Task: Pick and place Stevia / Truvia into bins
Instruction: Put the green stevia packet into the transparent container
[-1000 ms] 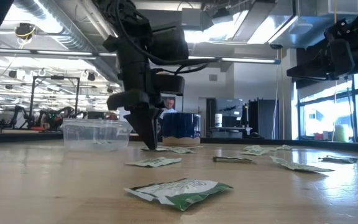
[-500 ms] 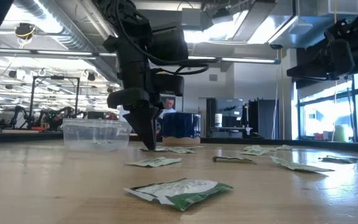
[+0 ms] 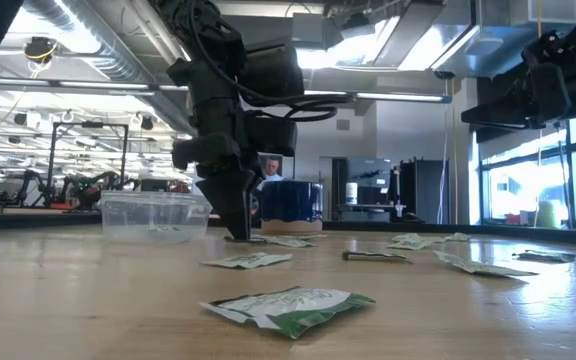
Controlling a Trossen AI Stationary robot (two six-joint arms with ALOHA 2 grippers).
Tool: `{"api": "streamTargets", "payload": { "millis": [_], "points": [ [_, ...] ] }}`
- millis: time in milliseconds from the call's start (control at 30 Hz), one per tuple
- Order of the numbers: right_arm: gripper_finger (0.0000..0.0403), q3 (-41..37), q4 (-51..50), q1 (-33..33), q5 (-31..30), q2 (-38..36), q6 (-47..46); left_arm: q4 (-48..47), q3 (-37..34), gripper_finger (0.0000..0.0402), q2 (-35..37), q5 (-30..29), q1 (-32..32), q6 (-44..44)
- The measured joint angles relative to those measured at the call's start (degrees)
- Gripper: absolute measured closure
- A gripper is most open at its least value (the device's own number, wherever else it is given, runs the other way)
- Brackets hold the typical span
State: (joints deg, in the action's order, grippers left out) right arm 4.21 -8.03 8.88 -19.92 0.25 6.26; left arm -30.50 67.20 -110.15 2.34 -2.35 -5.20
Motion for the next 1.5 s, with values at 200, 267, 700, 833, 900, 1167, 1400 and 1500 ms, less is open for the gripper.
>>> {"api": "streamTargets", "payload": {
  "millis": [200,267,700,833,900,1167,1400,1500],
  "points": [
    [0.0295,0.0,0.0,0.0,0.0,0.0,0.0,0.0,-0.1,0.0392,-0.1,-0.3,0.0,0.0],
    [0.0295,0.0,0.0,0.0,0.0,0.0,0.0,0.0,-0.1,0.0398,0.1,-0.2,0.0,0.0],
    [0.0295,0.0,0.0,0.0,0.0,0.0,0.0,-2.8,1.7,0.04,9.2,-0.8,0.0,-0.1],
    [0.0295,0.0,0.0,0.0,0.0,0.0,0.0,-5.1,2.1,0.0397,14.1,-1.3,0.0,0.6],
    [0.0295,0.0,-0.4,0.0,0.0,0.0,0.0,-7.5,2.1,0.0398,15.9,-1.7,0.0,2.8],
    [0.0295,0.0,-0.9,0.0,0.0,0.0,-0.3,-21.9,0.4,0.0396,19.2,-10.1,1.1,15.3],
    [0.0295,0.0,-0.9,0.0,0.0,0.0,-0.4,-21.5,-4.0,0.0399,18.7,-10.3,1.6,19.8],
    [0.0295,0.0,-0.9,0.0,0.0,0.0,-0.8,-21.2,-5.7,0.0395,18.7,-10.5,1.5,21.4]
  ]
}}
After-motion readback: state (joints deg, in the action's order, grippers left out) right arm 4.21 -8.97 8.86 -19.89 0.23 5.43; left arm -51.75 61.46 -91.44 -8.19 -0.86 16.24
